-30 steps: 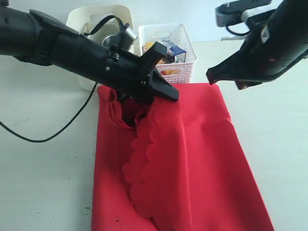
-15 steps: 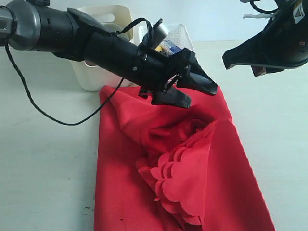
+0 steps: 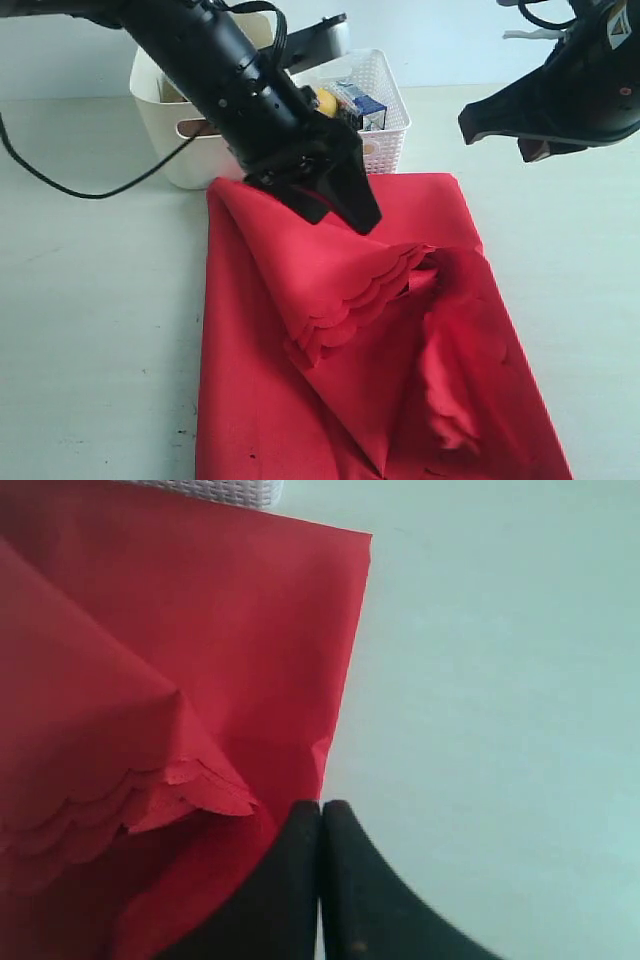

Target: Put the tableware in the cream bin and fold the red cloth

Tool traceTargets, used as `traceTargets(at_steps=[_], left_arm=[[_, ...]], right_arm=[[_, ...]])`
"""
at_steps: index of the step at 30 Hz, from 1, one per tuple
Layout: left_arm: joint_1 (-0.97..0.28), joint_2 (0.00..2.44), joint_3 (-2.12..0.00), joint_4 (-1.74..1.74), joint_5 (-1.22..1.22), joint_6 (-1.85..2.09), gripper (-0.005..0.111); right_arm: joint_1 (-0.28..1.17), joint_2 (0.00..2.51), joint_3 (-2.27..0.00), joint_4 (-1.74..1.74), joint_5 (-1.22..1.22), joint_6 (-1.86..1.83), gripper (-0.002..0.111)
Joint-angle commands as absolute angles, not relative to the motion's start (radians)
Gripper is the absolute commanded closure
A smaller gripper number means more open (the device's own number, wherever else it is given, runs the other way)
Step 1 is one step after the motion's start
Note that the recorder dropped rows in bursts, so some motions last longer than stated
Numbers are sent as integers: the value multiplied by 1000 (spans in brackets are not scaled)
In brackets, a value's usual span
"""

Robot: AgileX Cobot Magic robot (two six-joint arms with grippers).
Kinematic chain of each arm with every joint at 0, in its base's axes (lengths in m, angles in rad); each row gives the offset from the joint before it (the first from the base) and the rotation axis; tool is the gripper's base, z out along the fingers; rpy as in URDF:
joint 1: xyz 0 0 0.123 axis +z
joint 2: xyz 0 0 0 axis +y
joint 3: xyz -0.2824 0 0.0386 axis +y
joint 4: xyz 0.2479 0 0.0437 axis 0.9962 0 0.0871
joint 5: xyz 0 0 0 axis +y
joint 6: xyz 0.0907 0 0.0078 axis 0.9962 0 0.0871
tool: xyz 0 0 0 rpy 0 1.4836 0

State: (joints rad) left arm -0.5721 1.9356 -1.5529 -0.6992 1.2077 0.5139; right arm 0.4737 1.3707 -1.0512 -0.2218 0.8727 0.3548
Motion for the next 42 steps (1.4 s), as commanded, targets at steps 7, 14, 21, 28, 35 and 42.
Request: traceTargets(at_steps=[7,14,21,28,35,42], left_arm=[[-575,1886,-1401,-494,1221,343,36],[-557,1885,-1253,-474,1221,343,36],[-557,1896,-1170,-675,1092,504,36],[-557,1944,-1170,-692,1068,519,43],[-557,2000,-1170,-752,980,522,96],[-557,2052,-1175,-713,915,524,99]], right_arm=[[477,1361,-1054,-192,865,329,108],[477,1361,-1054,-183,864,329,108],[477,1361,-1034,-128,813,284,108],[477,1361,-1005,-112,763,269,108],[477,1361,-1005,-105,761,262,108],[477,1361,-1005,-106,757,262,108]])
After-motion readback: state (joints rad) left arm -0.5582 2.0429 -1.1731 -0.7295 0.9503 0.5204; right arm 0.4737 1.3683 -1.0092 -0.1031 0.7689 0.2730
